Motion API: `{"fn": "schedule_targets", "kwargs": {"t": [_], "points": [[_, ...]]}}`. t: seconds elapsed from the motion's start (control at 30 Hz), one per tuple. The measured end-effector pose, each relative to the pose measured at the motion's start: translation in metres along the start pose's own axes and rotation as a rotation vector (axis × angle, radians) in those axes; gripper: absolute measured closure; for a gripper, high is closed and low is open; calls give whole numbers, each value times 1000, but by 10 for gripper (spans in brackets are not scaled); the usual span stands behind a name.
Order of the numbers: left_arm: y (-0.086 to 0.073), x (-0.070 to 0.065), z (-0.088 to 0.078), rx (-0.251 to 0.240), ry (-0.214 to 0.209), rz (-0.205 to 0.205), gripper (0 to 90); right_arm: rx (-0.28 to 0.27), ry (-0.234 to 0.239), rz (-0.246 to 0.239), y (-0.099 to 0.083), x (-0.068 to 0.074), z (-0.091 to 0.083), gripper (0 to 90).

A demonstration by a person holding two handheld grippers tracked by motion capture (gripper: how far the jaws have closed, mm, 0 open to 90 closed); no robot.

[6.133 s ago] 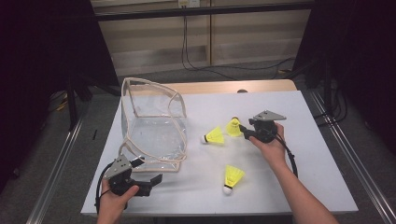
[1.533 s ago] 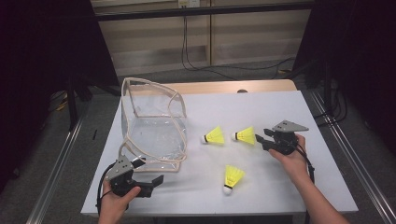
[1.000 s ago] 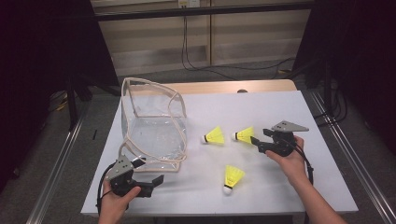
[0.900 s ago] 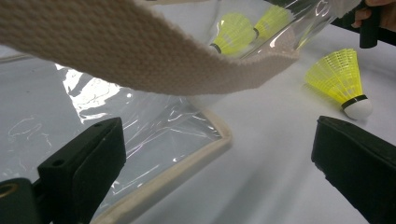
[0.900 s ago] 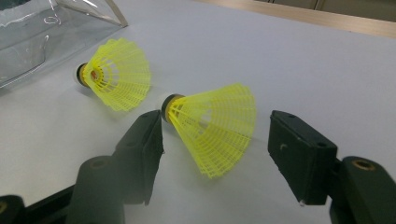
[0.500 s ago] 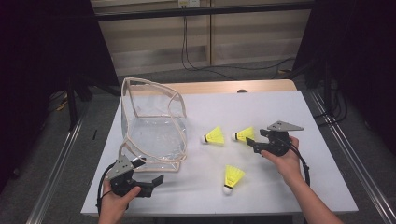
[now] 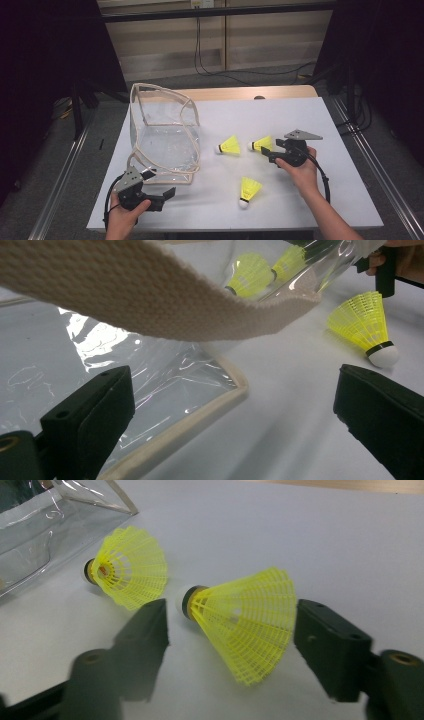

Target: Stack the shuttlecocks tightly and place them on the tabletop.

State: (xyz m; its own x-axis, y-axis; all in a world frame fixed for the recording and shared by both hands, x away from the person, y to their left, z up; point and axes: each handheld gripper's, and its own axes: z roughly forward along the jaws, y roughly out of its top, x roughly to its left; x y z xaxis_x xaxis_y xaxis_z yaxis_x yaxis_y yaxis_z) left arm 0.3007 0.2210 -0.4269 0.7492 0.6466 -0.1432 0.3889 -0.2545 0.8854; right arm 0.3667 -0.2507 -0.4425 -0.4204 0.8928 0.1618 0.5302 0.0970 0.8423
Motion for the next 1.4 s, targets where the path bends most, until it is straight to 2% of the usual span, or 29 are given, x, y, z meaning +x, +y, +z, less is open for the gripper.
{"fn": "schedule_targets", "kwargs": {"t": [0.13,0.37,0.67,0.87,1.1,1.4], "points": [[0,0,0,-2,2,-2,31,4,15,0,0,1,3,499],[0,0,0,-1,3,-1,31,12,38,-12,-1,3,7,654],[0,0,0,-2,1,-3,31,15,61,-9,-2,2,12,784],[0,0,0,-1,3,0,32,18,113,5,-1,2,13,879],[0,0,0,-3,2,-1,31,8,155,-21,2,5,11,892],[0,0,-1,-2,3,0,31,-1,177,-42,7,7,9,892]]}}
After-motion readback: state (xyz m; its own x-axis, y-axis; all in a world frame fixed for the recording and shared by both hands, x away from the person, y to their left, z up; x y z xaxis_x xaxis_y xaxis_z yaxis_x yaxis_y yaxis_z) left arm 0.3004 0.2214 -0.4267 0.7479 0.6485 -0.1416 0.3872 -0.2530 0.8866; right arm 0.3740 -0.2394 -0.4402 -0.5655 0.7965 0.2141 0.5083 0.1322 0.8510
